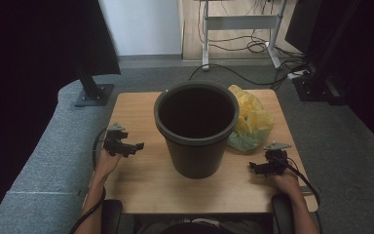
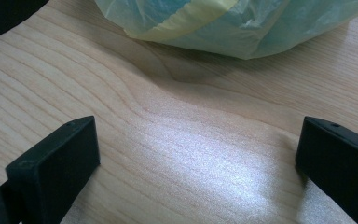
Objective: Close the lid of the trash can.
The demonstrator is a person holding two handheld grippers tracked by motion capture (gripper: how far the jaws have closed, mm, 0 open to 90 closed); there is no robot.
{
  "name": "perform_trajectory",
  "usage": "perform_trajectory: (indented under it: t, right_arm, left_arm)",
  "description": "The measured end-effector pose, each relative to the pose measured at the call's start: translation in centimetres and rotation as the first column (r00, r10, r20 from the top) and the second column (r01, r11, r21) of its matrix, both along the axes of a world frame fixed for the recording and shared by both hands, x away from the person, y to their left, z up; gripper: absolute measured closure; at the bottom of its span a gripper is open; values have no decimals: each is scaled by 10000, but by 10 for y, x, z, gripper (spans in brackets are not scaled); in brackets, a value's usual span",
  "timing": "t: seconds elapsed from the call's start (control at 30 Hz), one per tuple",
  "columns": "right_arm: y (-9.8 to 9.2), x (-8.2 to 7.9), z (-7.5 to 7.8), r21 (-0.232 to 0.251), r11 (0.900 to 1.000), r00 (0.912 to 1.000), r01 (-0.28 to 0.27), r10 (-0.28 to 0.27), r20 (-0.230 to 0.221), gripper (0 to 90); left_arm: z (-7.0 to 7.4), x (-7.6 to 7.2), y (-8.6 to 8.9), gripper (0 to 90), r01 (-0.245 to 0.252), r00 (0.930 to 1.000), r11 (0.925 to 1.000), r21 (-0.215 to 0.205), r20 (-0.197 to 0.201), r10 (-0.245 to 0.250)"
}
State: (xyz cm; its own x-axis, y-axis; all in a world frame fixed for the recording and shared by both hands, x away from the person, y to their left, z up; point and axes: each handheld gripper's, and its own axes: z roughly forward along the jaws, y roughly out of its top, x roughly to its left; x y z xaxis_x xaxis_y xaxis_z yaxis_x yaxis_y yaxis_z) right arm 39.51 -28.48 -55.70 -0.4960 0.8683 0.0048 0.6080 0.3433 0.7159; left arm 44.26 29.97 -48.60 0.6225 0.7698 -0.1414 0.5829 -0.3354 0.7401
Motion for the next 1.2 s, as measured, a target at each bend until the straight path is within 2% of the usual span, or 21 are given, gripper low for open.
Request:
perform_trajectory:
  t: [0.2, 0.5, 0.7, 1.0, 1.03, 1.13, 1.2]
  right_arm:
    - [0, 0, 0, 3, 10000, 10000, 3, -3, 2, 0]
    - [0, 0, 0, -1, 10000, 10000, -1, 1, 1, 0]
    - [0, 0, 0, 1, 10000, 10000, 2, -2, 1, 0]
    - [0, 0, 0, 0, 10000, 10000, 1, -1, 2, 0]
    - [0, 0, 0, 2, 10000, 10000, 3, -3, 0, 0]
    - [0, 0, 0, 1, 10000, 10000, -8, 8, 0, 0]
    - [0, 0, 0, -2, 10000, 10000, -15, 15, 1, 0]
  left_arm:
    - [-15, -1, -5, 0, 78, 9998, 9999, 84, -187, -76]
    - [-30, -1, -18, 0, 248, 9989, 9968, 758, -406, -218]
    - [-41, 0, -28, 0, 472, 9975, 9908, 1272, -582, -400]
    - [-56, 0, -39, 0, 748, 9956, 9765, 2022, -697, -619]
    - [-58, 0, -40, 0, 784, 9960, 9753, 2065, -591, -675]
    - [-60, -1, -42, 0, 773, 9968, 9789, 1894, -355, -718]
    - [-61, 0, -43, 0, 795, 9966, 9795, 1853, -344, -744]
